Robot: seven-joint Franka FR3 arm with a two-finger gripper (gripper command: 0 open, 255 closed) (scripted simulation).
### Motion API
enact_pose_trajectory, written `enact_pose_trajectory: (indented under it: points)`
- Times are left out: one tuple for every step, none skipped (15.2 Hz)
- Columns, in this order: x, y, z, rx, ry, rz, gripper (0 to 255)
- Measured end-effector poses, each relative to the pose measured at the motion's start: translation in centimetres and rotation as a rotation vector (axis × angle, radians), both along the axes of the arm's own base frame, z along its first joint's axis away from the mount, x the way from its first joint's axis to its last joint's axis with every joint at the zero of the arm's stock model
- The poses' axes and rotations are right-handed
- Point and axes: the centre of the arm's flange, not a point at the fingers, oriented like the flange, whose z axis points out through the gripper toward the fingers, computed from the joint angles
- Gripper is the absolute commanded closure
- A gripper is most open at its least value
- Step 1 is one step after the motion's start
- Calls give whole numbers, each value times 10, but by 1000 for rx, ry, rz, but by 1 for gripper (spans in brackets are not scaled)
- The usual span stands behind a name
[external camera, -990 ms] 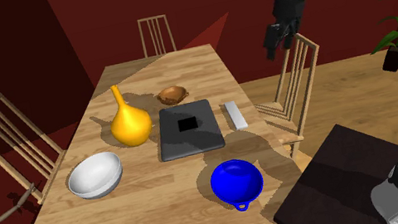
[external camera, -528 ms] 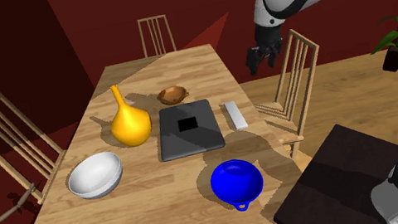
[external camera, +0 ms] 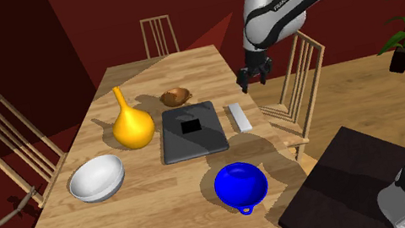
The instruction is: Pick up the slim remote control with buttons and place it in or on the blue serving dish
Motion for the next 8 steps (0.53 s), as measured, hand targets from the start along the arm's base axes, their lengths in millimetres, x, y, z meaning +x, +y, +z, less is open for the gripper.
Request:
enact_pose_trajectory:
  points:
    - [10,-3,-10,1,3,-13,0]
    - [15,-3,-20,3,8,-25,0]
    - [23,-6,-32,4,11,-37,0]
    - [31,-7,-43,6,16,-50,0]
    - [42,-10,-54,7,20,-62,0]
    - [49,-11,-65,8,24,-74,0]
    - [56,-16,-79,9,27,-87,0]
    - [63,-20,-87,11,32,-99,0]
